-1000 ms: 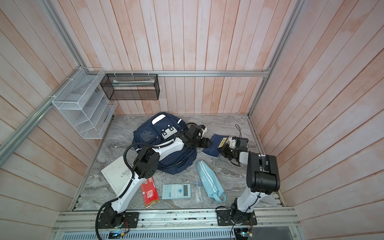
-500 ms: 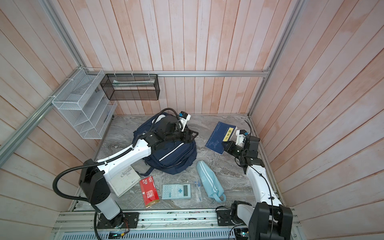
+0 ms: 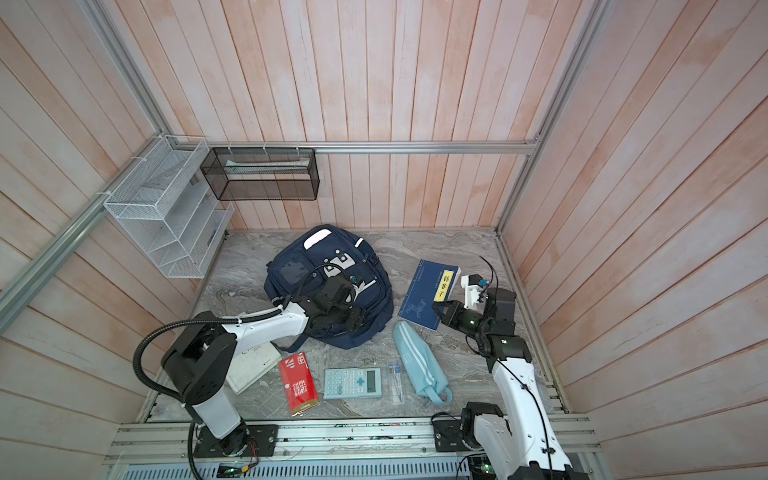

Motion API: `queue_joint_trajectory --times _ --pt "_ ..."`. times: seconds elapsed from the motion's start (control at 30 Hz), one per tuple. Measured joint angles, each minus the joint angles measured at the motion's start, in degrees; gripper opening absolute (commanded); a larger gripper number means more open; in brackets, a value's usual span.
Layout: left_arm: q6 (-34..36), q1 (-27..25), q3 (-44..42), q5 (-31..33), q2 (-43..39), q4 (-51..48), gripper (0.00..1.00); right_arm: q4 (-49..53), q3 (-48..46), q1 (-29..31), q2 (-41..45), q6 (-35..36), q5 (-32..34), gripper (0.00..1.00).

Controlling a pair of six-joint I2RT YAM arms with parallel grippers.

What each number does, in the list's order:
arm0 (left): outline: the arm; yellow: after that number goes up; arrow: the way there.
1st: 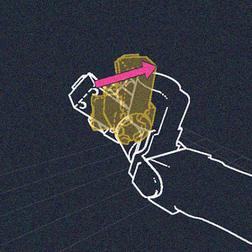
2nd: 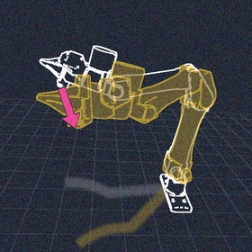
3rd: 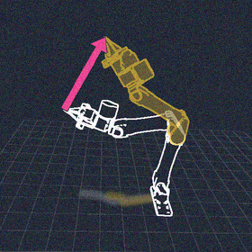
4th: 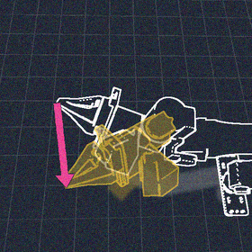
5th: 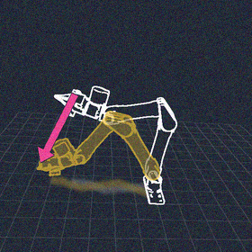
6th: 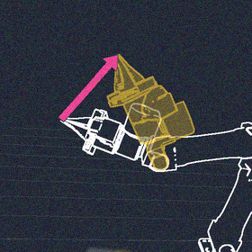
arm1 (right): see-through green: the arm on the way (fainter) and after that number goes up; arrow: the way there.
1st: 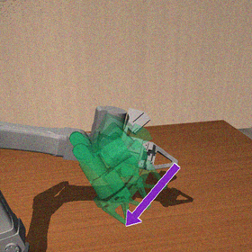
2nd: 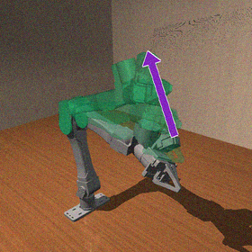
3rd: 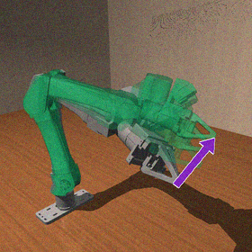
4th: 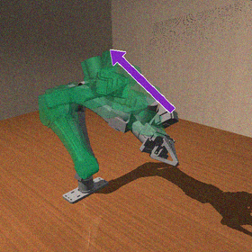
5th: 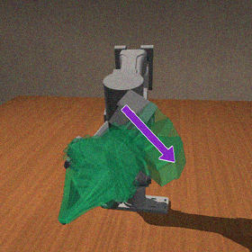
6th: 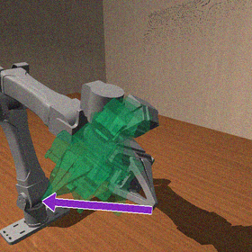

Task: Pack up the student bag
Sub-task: 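Insert the navy book into the pocket with the right gripper while left holds bag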

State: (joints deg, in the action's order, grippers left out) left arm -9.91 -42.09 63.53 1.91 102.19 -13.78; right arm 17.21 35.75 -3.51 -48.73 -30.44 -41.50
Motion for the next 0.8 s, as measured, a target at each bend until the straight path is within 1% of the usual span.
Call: queue_joint_trajectory --times 0.03,0.07,0.1,0.13,0.17,0.27,0.37,0.4,0.5,0.57,0.67,0.73,0.8 --pt "0.3 -0.1 1.0 1.7 1.7 0.0 0.63 0.2 -0.3 0.0 0.7 0.0 0.0 0.00" --pt "1.0 -0.2 2.3 3.3 3.5 -0.1 0.50 0.3 -0.8 0.1 1.2 0.0 0.0 0.00" --pt "1.2 -0.3 3.3 4.6 4.7 0.1 0.31 0.3 -1.3 0.3 1.7 0.0 -0.1 0.00" --pt "1.4 -0.5 4.2 5.8 5.7 0.1 0.04 0.2 -2.1 0.6 2.2 -0.2 -0.2 0.00" --pt "1.6 -0.6 5.0 5.9 6.3 0.2 0.00 -0.2 -3.0 1.3 2.6 -0.7 -0.2 0.00" --pt "2.1 -1.0 6.7 6.4 6.3 -0.2 0.00 -2.4 -6.6 5.3 3.3 -3.4 -0.4 0.00" --pt "2.2 -0.5 7.6 5.6 4.8 -2.1 0.00 -8.3 -11.3 10.4 3.7 -8.9 -0.3 0.00" --pt "2.2 -0.2 7.9 4.7 4.0 -2.7 0.00 -10.3 -12.5 11.9 3.4 -10.7 -0.1 0.00" --pt "1.6 2.8 9.7 -1.4 0.6 -4.6 0.00 -16.3 -14.4 16.8 0.1 -15.7 1.6 0.00" --pt "1.0 4.7 12.0 -4.4 -1.3 -5.9 0.00 -21.2 -13.9 20.0 -4.8 -18.1 2.8 0.00" --pt "0.4 6.1 15.7 -6.4 -3.0 -7.4 0.00 -28.8 -12.8 23.5 -13.4 -21.5 4.0 0.00" --pt "0.2 6.2 17.8 -7.1 -3.3 -8.2 0.00 -32.6 -10.0 25.6 -20.1 -22.8 4.8 0.00" --pt "0.2 6.1 19.4 -8.0 -3.3 -9.0 0.00 -36.2 -5.2 27.6 -27.5 -23.4 5.3 0.00"
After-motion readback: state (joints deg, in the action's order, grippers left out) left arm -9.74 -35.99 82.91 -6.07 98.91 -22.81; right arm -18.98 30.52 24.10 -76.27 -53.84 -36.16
